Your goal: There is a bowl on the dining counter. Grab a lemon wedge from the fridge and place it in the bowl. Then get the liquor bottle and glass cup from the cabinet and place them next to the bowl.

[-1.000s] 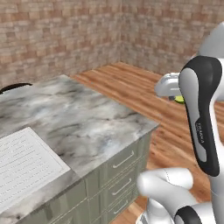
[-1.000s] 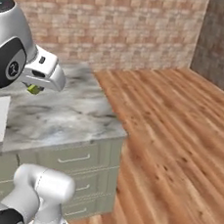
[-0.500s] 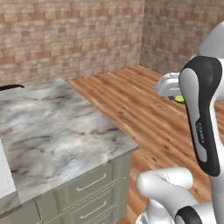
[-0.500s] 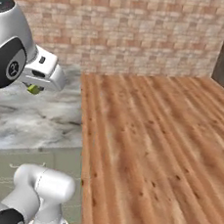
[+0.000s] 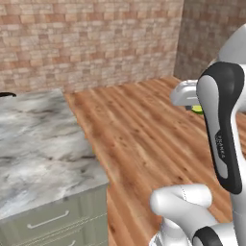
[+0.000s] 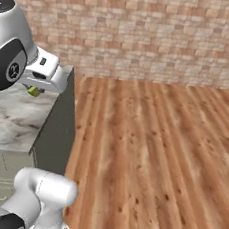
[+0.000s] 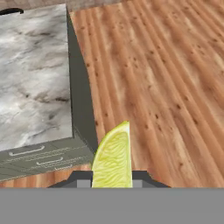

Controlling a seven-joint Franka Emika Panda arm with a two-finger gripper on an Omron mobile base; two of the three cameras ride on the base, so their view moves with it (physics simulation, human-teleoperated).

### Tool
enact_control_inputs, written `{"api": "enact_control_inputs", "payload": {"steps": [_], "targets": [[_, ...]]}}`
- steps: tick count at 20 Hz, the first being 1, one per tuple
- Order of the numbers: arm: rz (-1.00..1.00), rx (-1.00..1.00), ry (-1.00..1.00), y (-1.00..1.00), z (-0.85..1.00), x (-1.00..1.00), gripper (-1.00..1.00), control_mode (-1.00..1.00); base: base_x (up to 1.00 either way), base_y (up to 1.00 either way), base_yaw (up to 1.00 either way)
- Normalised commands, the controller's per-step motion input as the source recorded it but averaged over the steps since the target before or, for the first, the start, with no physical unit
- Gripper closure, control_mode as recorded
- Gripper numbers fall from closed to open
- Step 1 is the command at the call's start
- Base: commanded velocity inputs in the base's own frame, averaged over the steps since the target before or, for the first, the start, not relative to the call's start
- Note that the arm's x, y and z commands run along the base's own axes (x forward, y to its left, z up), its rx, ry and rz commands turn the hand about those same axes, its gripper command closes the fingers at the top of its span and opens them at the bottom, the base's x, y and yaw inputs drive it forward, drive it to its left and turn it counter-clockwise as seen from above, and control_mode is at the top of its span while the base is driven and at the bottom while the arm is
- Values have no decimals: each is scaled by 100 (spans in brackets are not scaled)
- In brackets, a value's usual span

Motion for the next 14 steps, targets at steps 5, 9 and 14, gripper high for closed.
{"api": "enact_control_inputs", "payload": {"steps": [5, 9, 14], "targets": [[0, 0, 0, 0, 0, 0, 100, 100, 75, -100, 36], [0, 0, 0, 0, 0, 0, 100, 100, 88, -94, 39], [0, 0, 0, 0, 0, 0, 100, 100, 99, -82, 38]]}}
